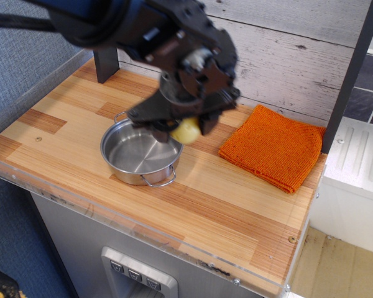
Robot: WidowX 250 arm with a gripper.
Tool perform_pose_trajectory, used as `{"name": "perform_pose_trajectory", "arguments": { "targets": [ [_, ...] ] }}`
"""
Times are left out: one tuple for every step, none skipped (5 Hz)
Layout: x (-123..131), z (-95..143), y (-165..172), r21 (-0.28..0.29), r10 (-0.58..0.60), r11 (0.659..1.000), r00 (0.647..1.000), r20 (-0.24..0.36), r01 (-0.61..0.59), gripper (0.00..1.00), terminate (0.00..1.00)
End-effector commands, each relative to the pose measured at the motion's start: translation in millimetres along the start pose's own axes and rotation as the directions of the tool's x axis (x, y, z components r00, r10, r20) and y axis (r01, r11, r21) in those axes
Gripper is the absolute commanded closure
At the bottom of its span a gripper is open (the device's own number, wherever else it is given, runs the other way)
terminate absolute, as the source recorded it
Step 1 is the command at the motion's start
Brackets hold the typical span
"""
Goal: Put the potato in the pot
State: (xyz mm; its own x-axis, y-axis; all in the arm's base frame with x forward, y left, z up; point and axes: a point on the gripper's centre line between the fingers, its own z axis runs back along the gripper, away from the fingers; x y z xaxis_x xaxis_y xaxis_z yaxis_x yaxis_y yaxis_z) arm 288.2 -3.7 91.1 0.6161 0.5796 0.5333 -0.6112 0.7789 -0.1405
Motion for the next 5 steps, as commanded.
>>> {"name": "perform_pose_trajectory", "arguments": {
  "targets": [
    [17.2, -12.0, 5.2, -0.039, 0.102, 0.994, 0.995, 0.008, -0.102, 1.00, 0.00],
    [13.0, -22.5, 16.6, -0.034, 0.187, 0.982, 0.982, -0.016, -0.187, 1.00, 0.00],
    [12.8, -34.6, 24.9, -0.019, 0.234, 0.972, 0.971, -0.053, -0.235, 1.00, 0.00],
    [9.9, -47.2, 30.6, 0.012, 0.254, 0.967, 0.963, -0.088, -0.254, 1.00, 0.00],
    [7.7, -59.6, 36.3, 0.046, 0.279, 0.960, 0.953, -0.118, -0.275, 1.00, 0.00]
  ]
}}
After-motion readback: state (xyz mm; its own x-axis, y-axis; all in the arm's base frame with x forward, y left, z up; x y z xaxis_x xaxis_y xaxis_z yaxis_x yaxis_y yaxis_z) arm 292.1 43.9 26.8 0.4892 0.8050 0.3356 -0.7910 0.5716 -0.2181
